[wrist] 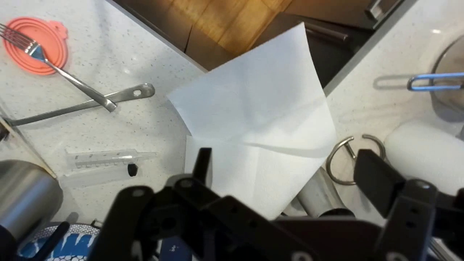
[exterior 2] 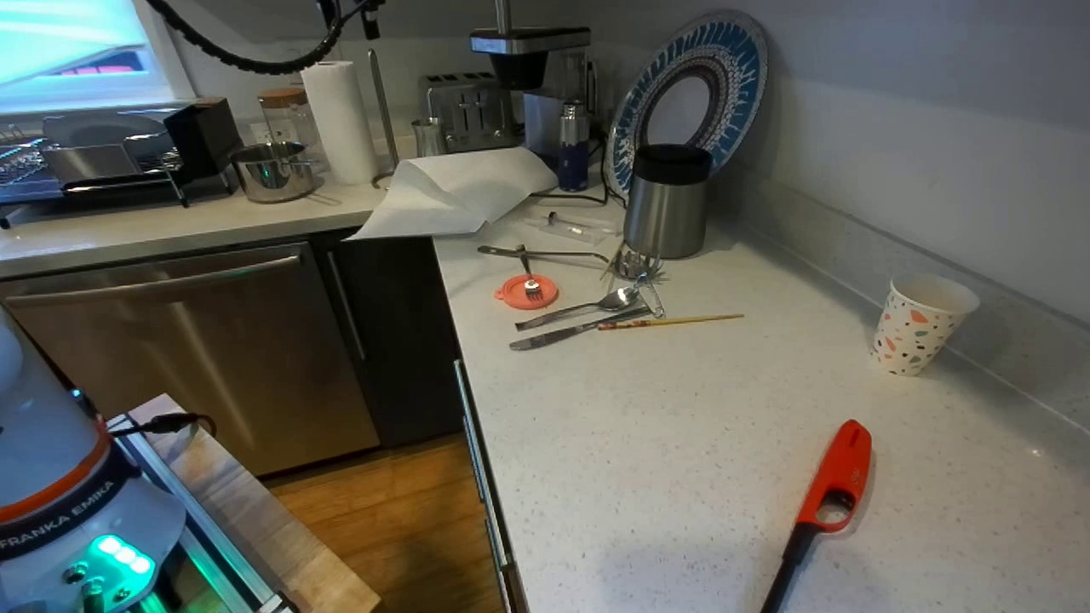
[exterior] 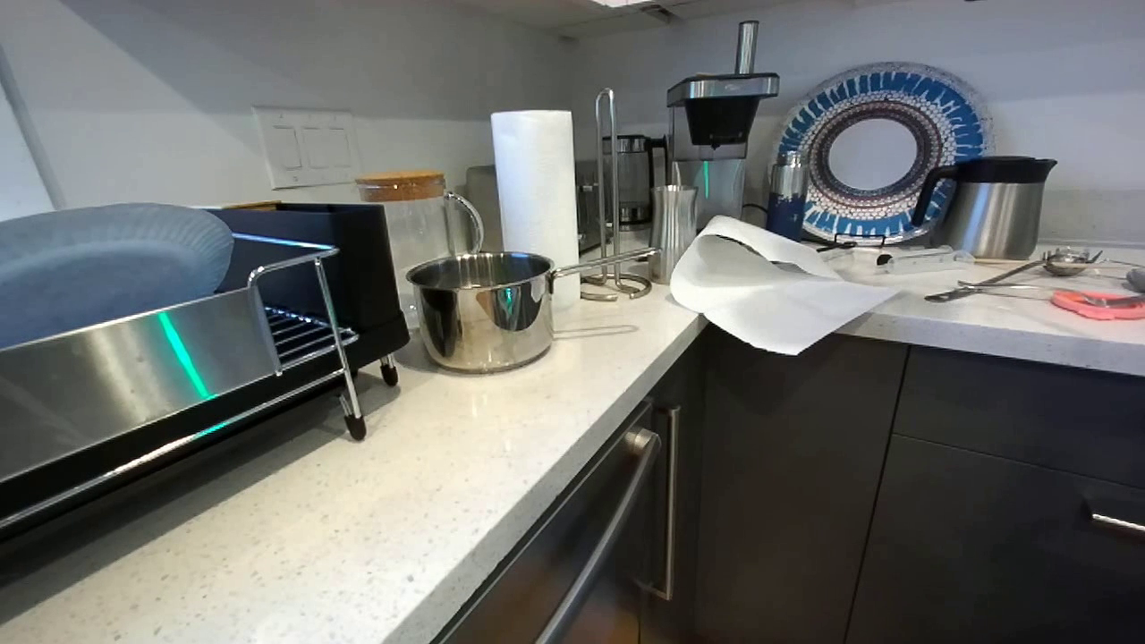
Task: Move the paper towel to the left
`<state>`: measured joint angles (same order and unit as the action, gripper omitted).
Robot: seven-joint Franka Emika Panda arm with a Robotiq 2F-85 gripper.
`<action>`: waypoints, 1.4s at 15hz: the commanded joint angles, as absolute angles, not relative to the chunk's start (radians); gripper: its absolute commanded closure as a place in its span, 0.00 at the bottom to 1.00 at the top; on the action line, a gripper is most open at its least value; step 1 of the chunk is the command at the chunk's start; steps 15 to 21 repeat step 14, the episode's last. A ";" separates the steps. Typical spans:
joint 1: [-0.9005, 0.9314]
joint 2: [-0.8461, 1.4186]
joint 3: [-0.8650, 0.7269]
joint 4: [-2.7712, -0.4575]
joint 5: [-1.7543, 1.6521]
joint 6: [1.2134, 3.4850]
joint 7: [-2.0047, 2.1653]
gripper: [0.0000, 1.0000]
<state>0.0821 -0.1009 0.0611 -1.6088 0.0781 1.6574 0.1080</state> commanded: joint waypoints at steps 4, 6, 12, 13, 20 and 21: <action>0.059 -0.252 0.020 -1.766 0.068 1.596 -0.224 0.00; 0.060 -0.304 0.005 -1.819 0.078 1.611 -0.311 0.00; 0.064 -0.288 -0.001 -1.781 0.075 1.602 -0.320 0.00; 0.065 -0.283 0.001 -1.779 0.075 1.602 -0.320 0.00; 0.065 -0.278 0.001 -1.778 0.075 1.602 -0.320 0.00; 0.065 -0.278 0.001 -1.778 0.075 1.602 -0.320 0.00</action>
